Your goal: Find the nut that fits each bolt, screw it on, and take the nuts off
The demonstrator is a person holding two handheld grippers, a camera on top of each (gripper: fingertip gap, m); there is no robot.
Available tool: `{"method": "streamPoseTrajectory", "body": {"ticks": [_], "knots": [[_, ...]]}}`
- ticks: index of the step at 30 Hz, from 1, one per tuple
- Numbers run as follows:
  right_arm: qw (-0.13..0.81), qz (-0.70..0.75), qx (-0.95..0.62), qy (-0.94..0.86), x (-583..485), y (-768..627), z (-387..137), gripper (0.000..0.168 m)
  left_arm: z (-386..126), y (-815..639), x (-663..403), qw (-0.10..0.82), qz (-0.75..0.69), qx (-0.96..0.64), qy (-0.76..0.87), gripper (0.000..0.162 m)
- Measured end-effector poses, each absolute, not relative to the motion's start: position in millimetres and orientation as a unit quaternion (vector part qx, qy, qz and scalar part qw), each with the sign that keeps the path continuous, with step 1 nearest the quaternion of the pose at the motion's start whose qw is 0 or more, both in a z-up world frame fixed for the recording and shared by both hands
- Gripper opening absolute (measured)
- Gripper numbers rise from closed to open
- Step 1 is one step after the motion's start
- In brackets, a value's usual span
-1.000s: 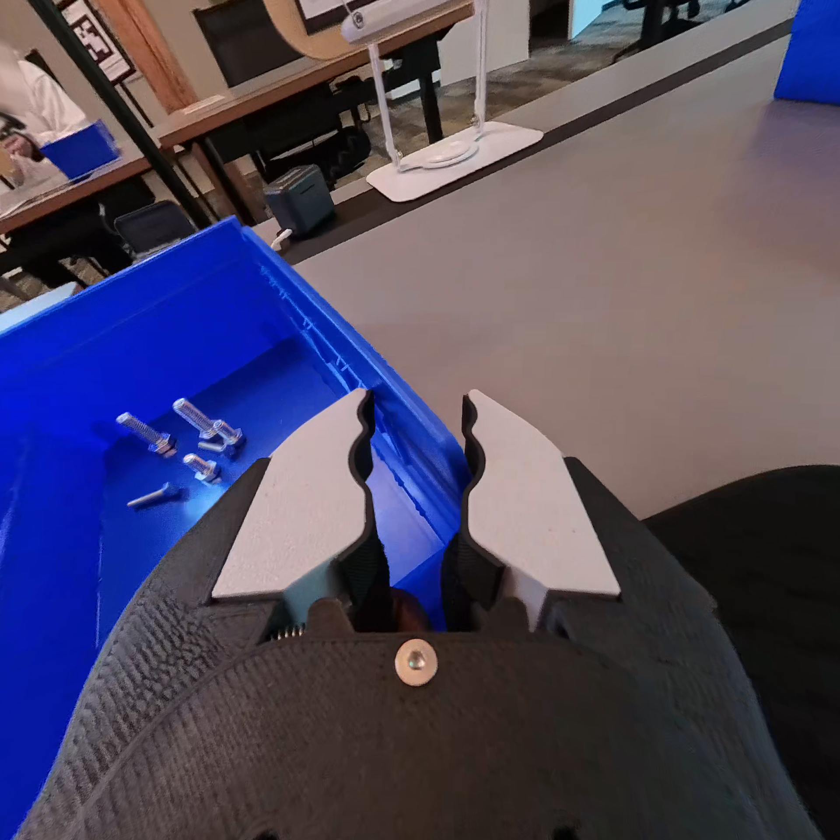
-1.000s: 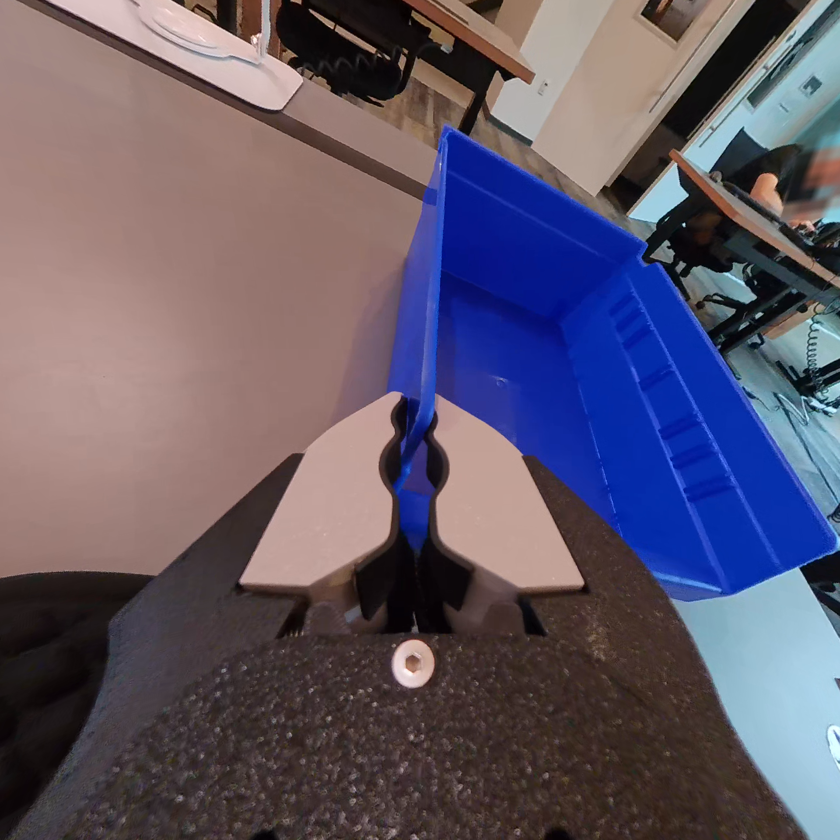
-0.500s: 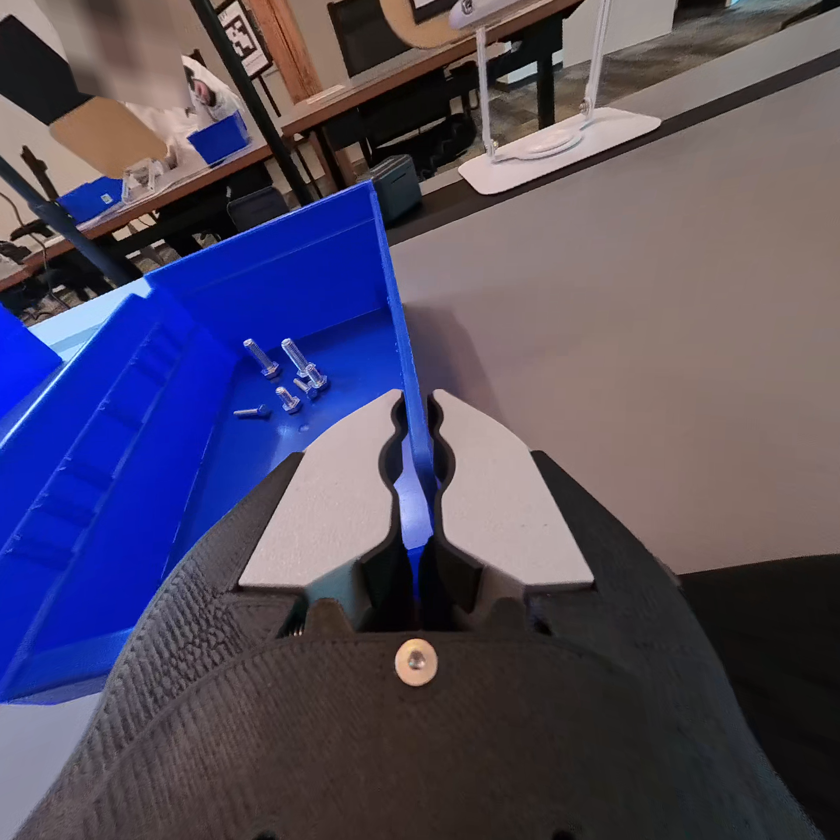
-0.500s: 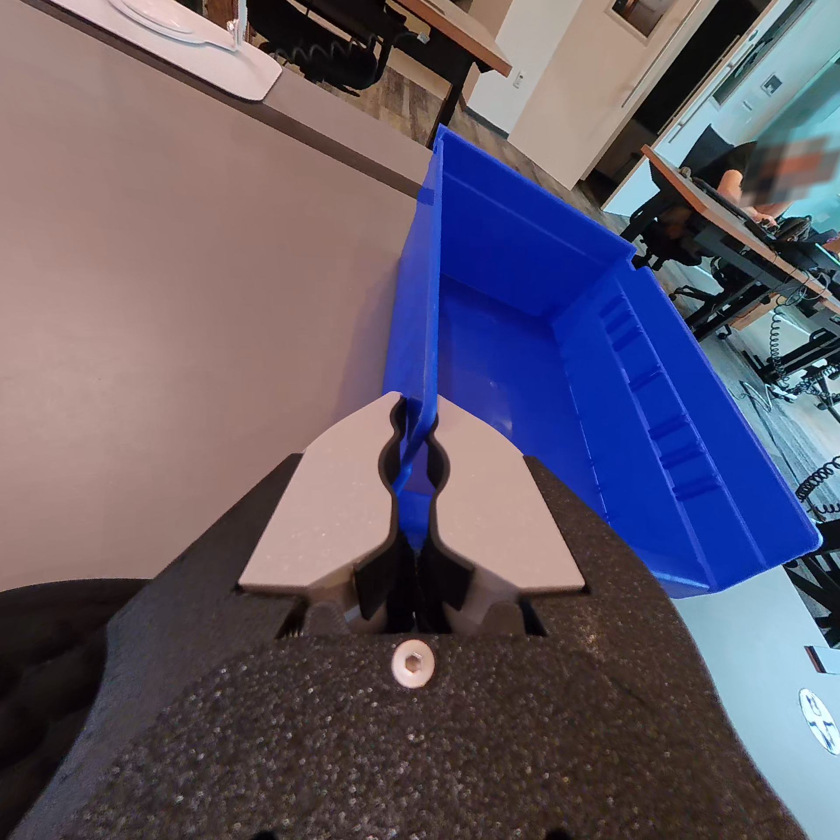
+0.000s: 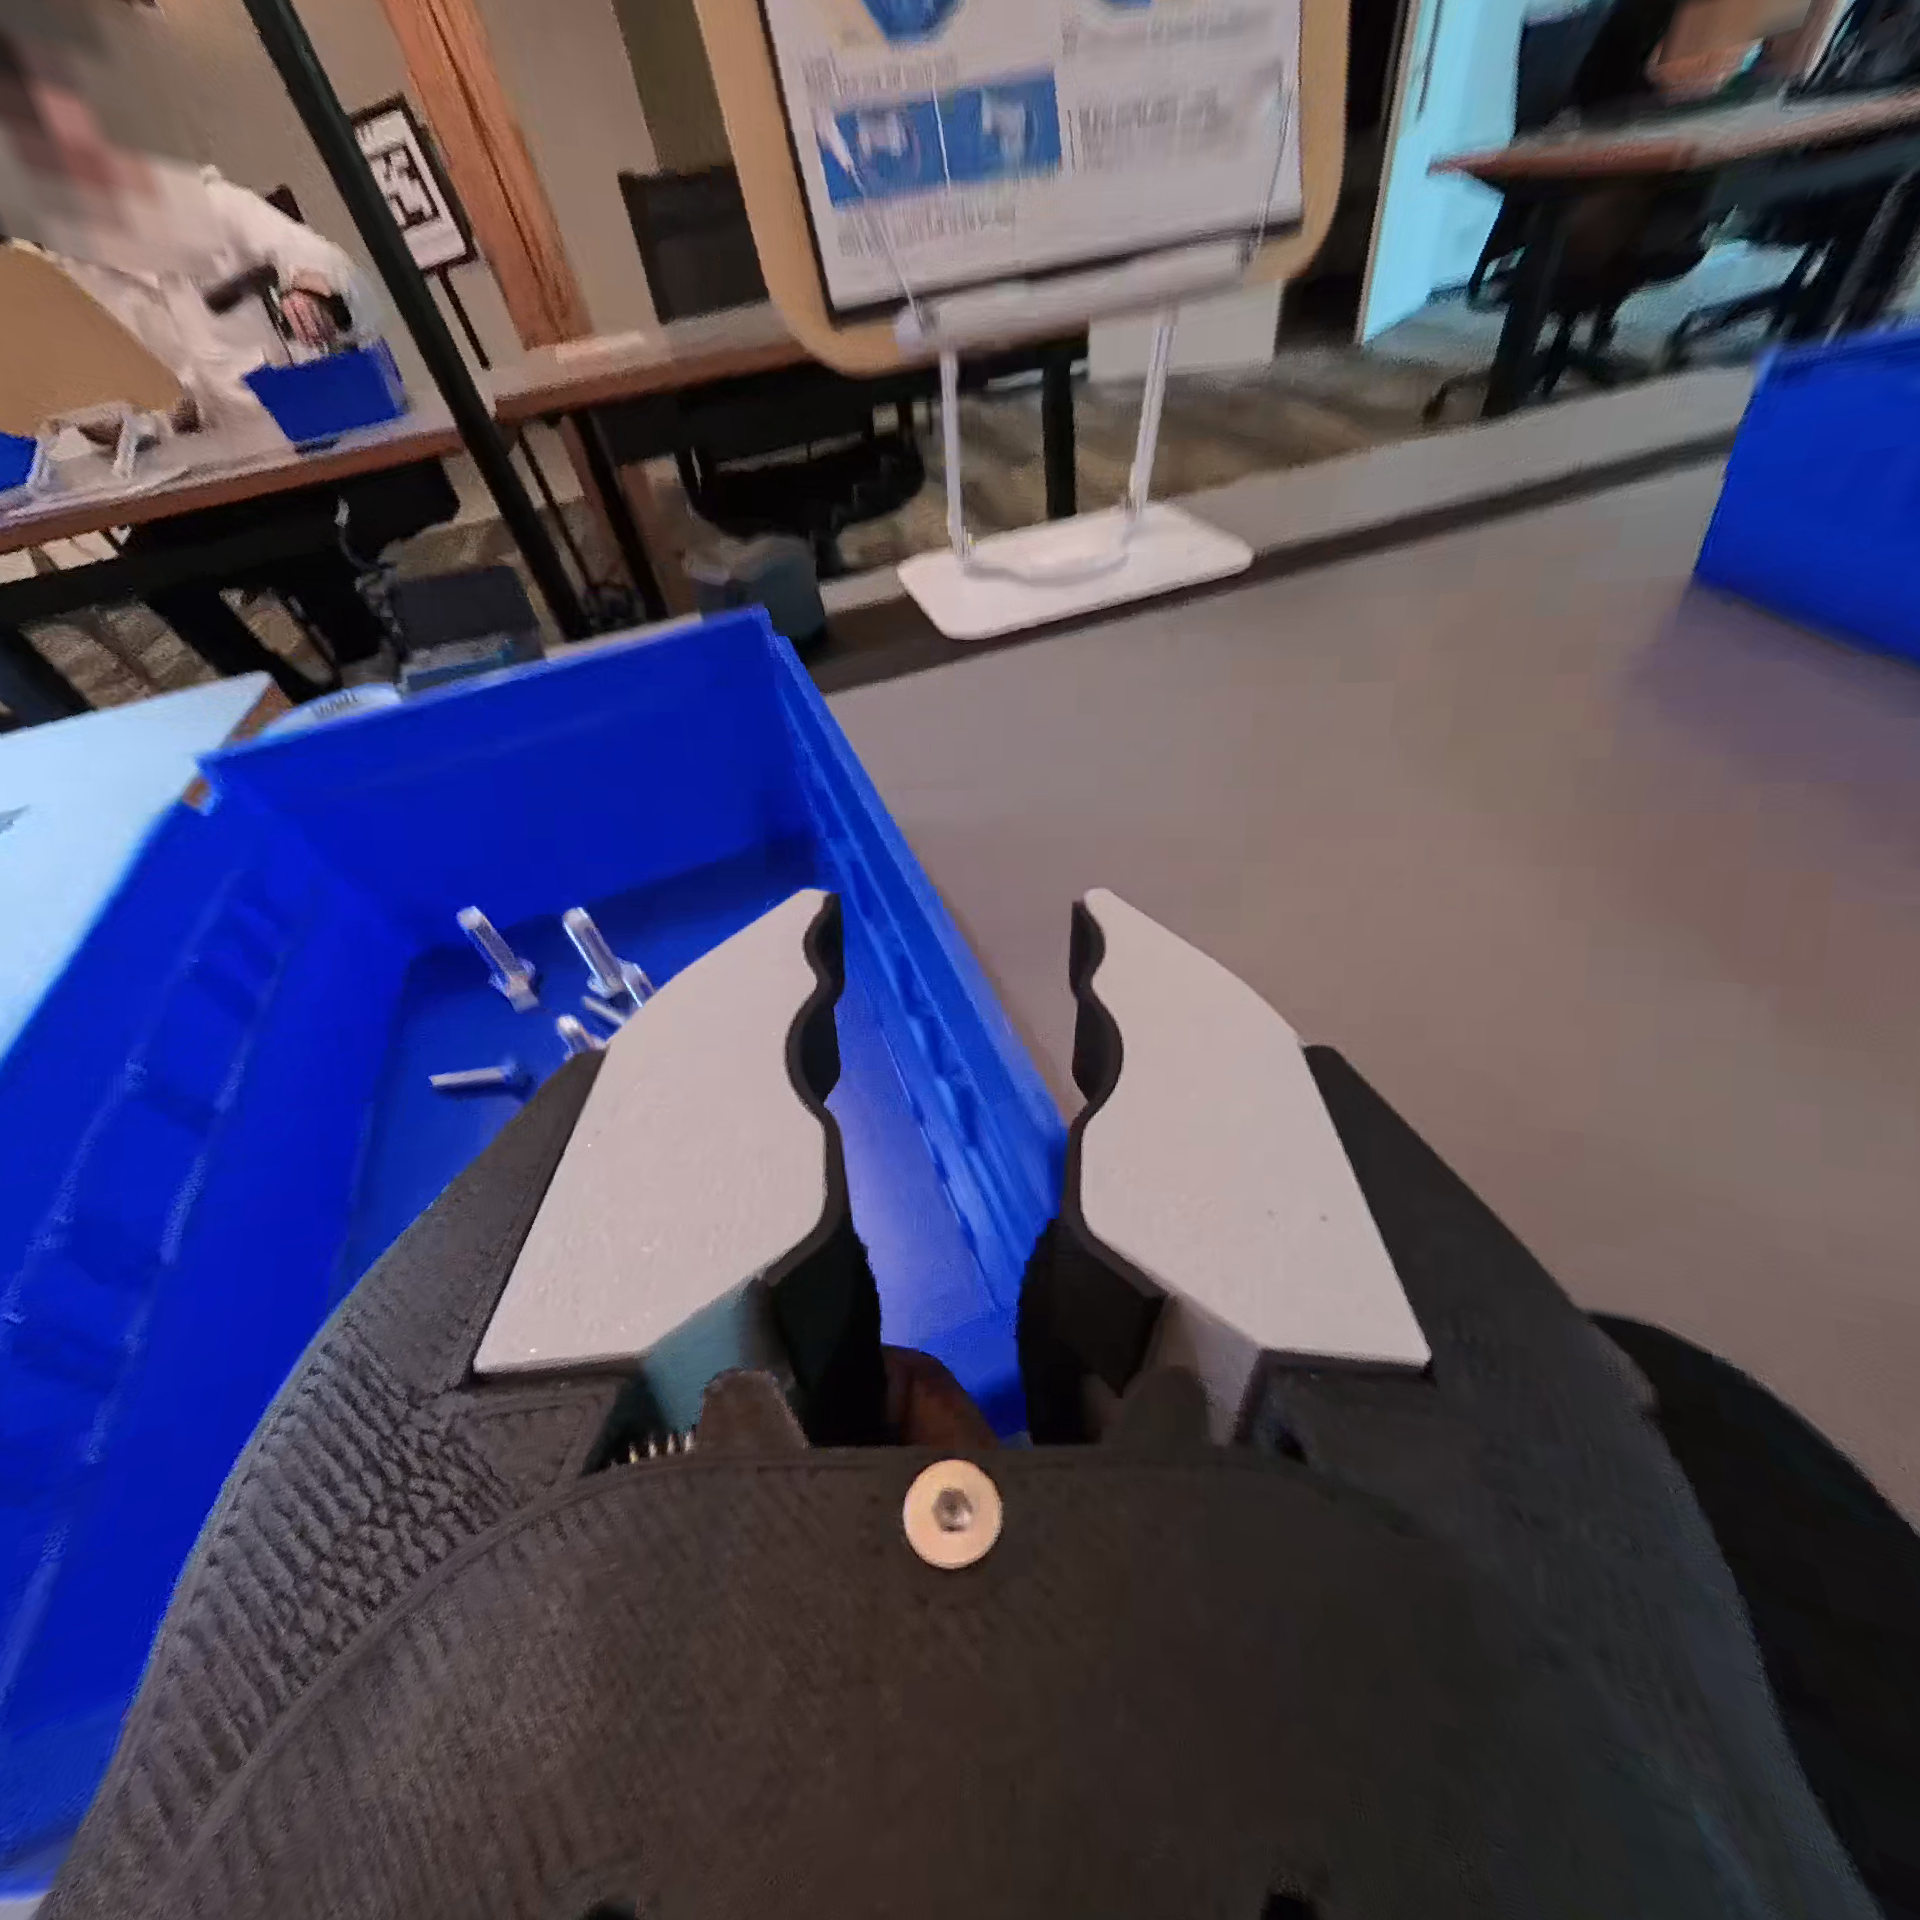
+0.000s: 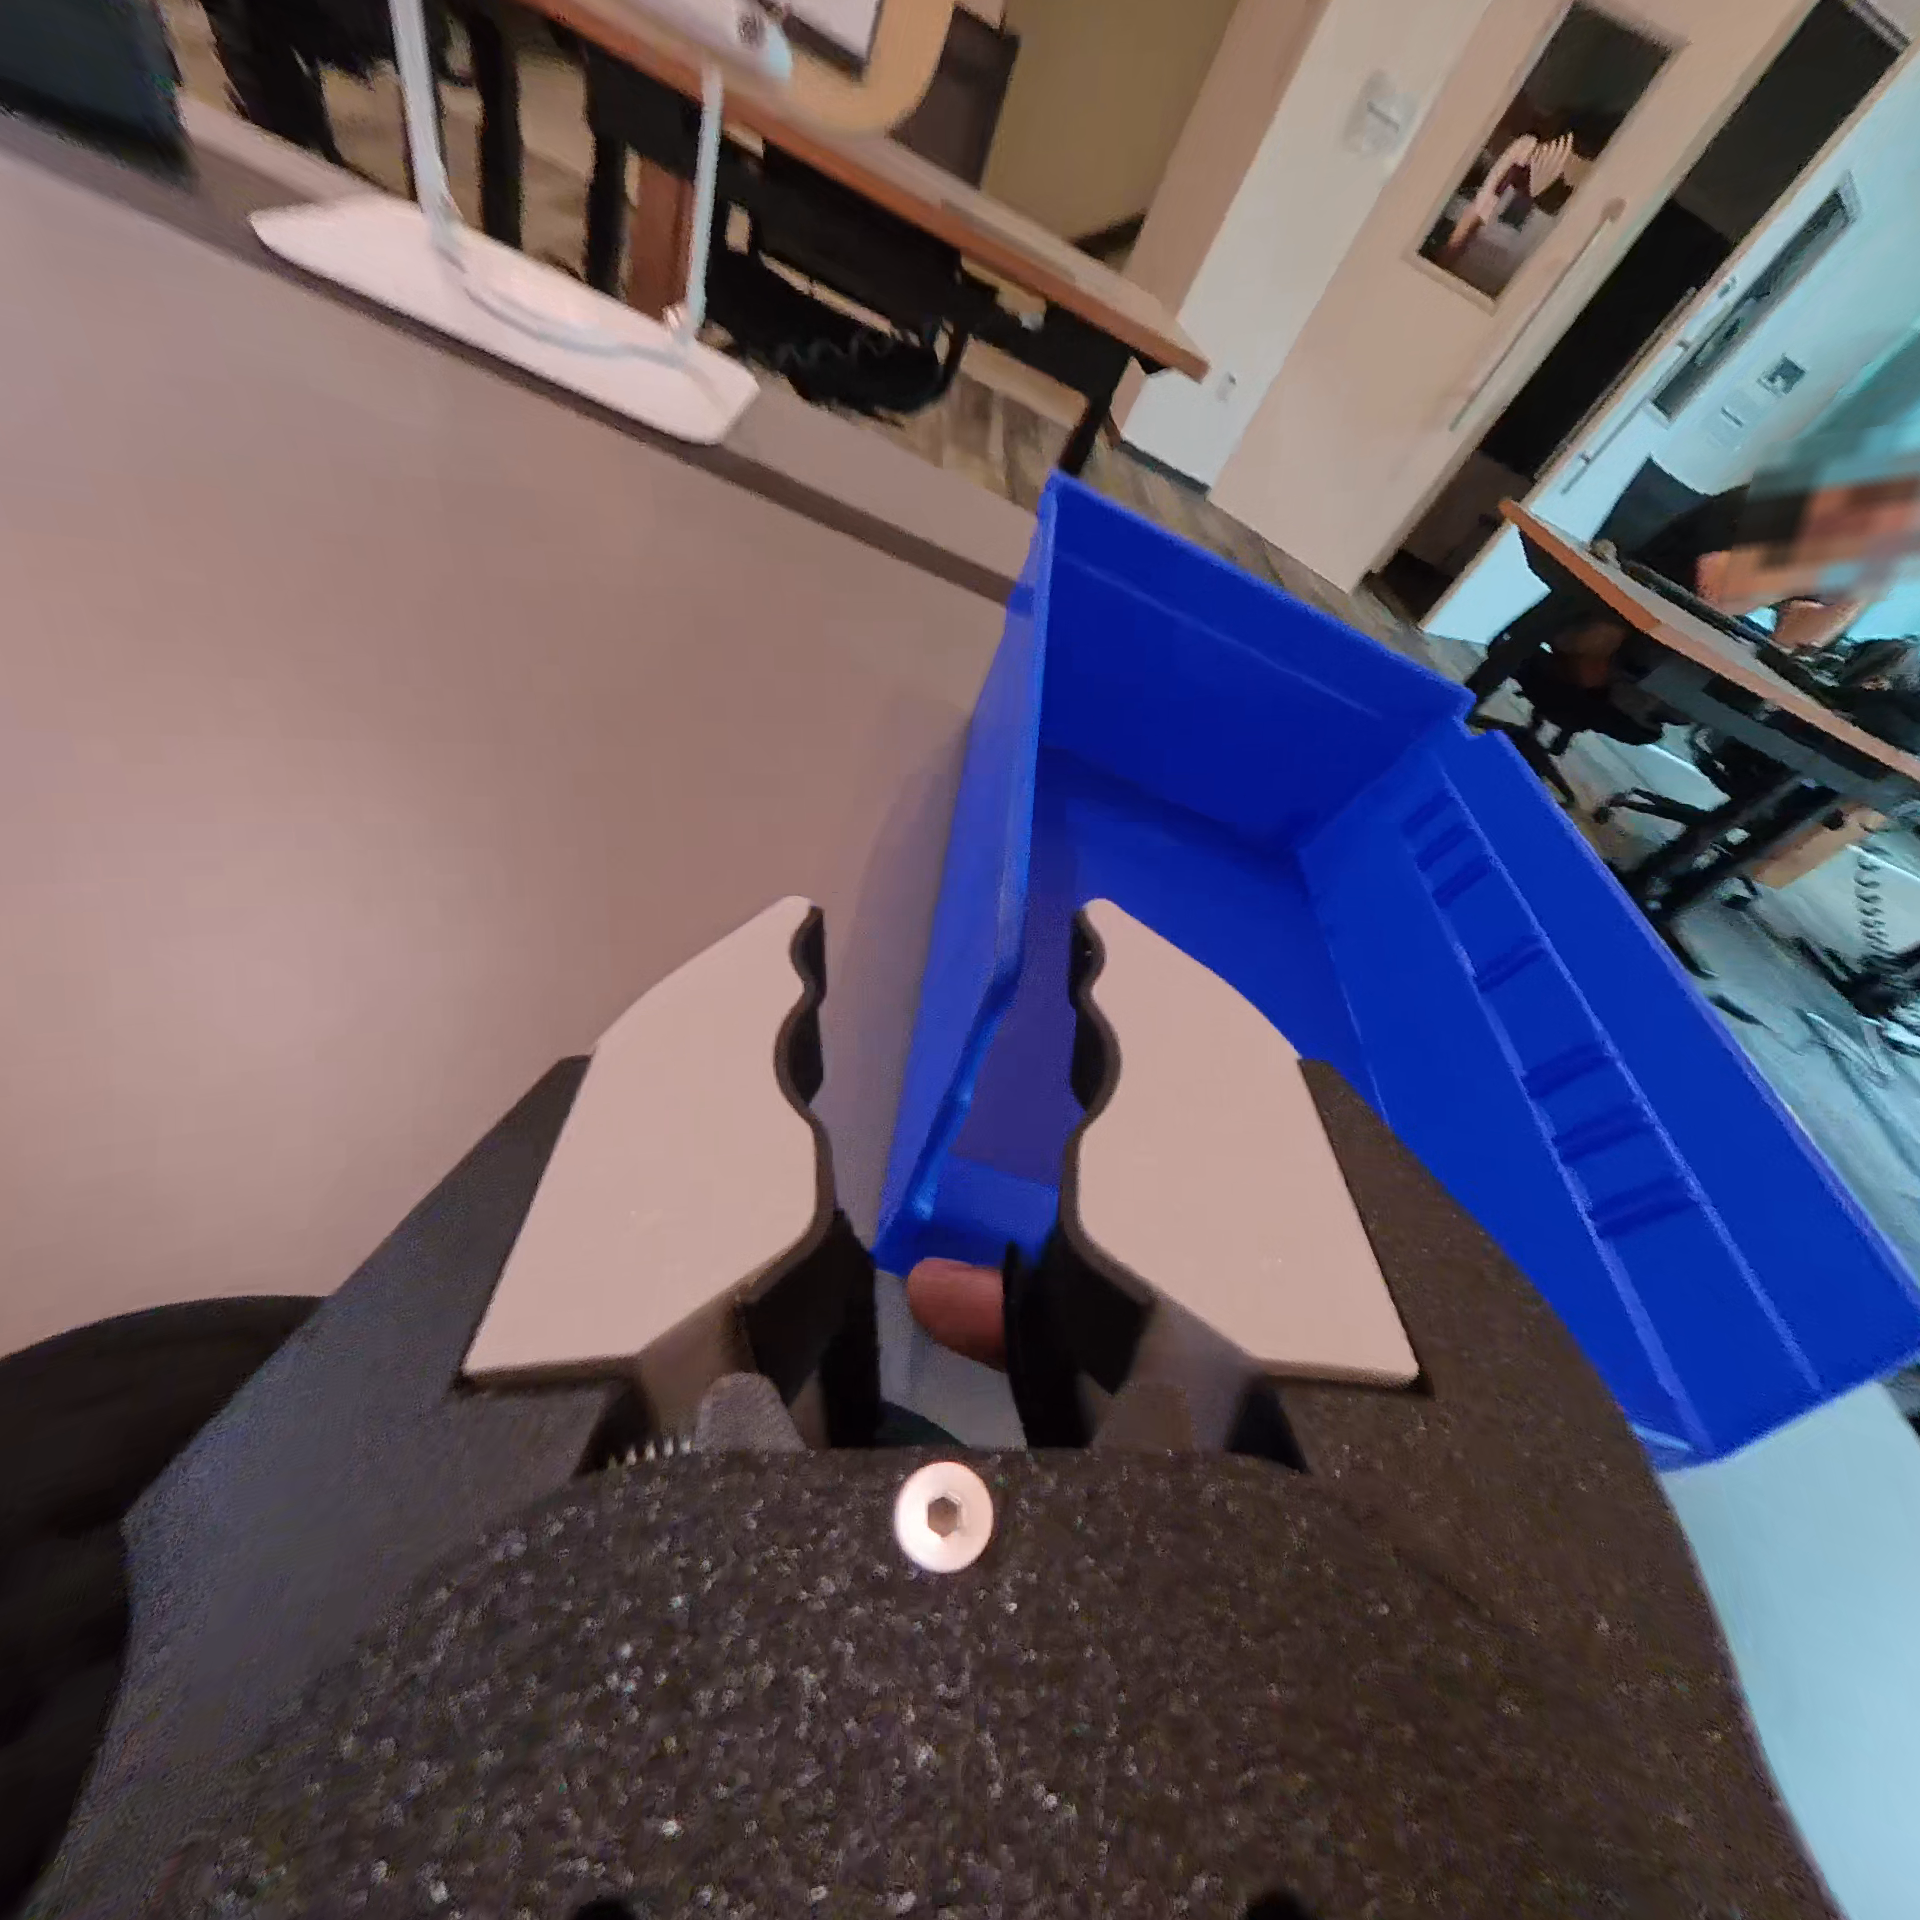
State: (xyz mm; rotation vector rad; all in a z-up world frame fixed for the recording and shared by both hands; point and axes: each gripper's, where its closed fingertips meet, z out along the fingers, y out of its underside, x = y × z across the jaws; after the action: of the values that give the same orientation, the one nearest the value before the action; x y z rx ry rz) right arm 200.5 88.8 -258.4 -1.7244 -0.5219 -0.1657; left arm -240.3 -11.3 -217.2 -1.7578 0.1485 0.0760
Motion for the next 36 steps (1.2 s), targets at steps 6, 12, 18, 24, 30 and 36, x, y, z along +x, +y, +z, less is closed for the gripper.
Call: {"method": "streamPoseTrajectory", "body": {"ticks": [6, 12, 18, 24, 30, 36], "knots": [[0.677, 0.091, -0.687, -0.25, 161.1, 63.5, -235.8, 0.049, -202.1, 27.9, -319.4, 0.564, 0.023, -0.823, 0.061, 0.053], [0.693, 0.157, -0.636, -0.301, 143.5, 43.5, -229.6, 0.043, -258.8, 83.0, -368.4, 0.416, 0.005, -0.907, 0.069, 0.053], [0.695, 0.191, -0.634, -0.281, 148.9, 43.8, -226.8, 0.043, -299.2, 106.0, -389.6, 0.337, 0.01, -0.939, 0.061, 0.048], [0.693, 0.197, -0.636, -0.276, 150.0, 45.1, -227.3, 0.043, -316.7, 112.7, -394.8, 0.311, 0.013, -0.948, 0.067, 0.027], [0.69, 0.197, -0.639, -0.276, 149.9, 46.9, -229.1, 0.043, -301.5, 114.2, -389.6, 0.337, -0.002, -0.939, 0.071, 0.01], [0.689, 0.198, -0.633, -0.293, 145.1, 44.6, -230.1, 0.042, -229.4, 98.8, -335.1, 0.415, -0.039, -0.899, 0.132, 0.01]]}}
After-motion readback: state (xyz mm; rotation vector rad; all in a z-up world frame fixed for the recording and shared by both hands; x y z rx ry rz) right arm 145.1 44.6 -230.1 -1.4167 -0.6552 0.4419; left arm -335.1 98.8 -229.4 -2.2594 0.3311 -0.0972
